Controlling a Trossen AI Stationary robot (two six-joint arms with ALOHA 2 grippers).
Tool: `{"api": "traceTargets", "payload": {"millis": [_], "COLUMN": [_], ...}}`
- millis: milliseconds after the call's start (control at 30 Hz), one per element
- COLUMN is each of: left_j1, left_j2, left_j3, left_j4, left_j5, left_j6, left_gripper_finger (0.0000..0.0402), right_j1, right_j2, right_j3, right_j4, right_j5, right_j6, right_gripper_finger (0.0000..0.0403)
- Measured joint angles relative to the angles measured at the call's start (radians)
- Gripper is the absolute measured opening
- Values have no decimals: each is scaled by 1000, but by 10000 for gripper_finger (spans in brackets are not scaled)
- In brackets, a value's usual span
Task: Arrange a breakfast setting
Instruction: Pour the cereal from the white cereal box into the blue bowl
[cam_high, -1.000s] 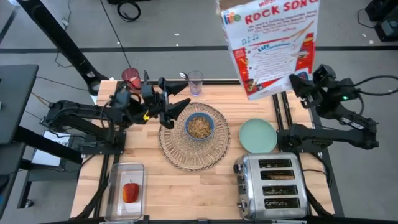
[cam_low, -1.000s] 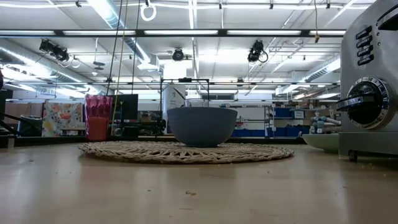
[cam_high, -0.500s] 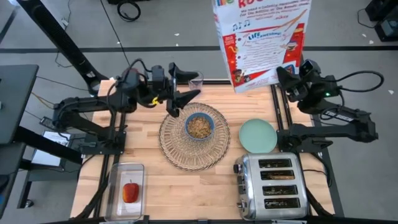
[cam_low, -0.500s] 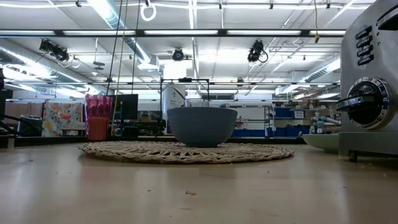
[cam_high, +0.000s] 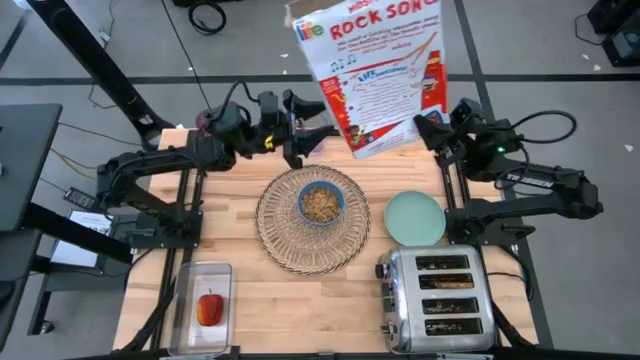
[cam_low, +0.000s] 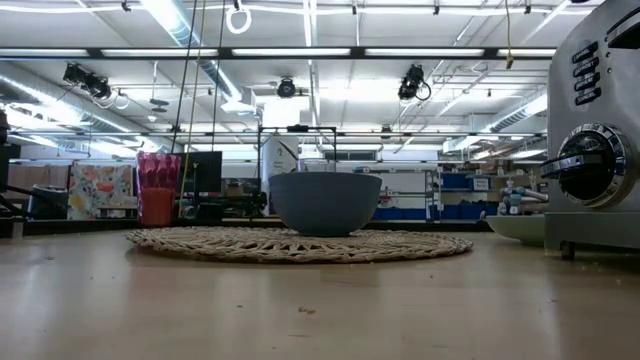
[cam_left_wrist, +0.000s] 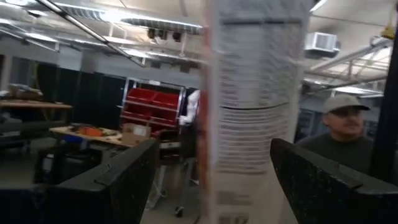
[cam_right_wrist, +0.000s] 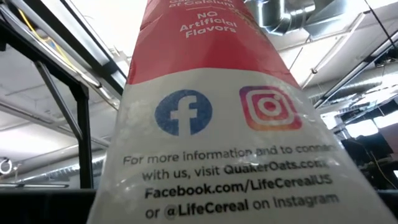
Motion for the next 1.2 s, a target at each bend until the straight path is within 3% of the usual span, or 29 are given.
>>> {"api": "traceTargets", "payload": {"millis": [333, 467, 567, 767, 867, 1000, 1200], "left_j1": [15, 16, 15, 15, 15, 15, 41], "left_j2": [30, 31, 31, 31, 31, 30, 30], "left_j3": [1, 0, 0, 0, 0, 0, 0], "left_j4": [58, 56, 54, 70, 71, 68, 66], "left_j5": [189, 209, 178, 4, -8, -1, 9], "left_j6": [-118, -149, -129, -76, -60, -54, -64], "left_gripper_finger": [319, 319, 319, 318, 314, 275, 168], "right_j1": [-2, -20, -28, -2, 9, 11, 10], "right_j2": [39, 40, 45, 105, 137, 153, 145], "right_j3": [2, 2, 2, 1, -1, 0, 0], "right_j4": [26, 12, 11, -3, -1, 20, -19], "right_j5": [12, 17, 19, 35, 39, 38, 66], "right_j6": [-44, -47, -50, -124, -155, -178, -180], "right_gripper_finger": [202, 202, 202, 202, 201, 201, 217]}}
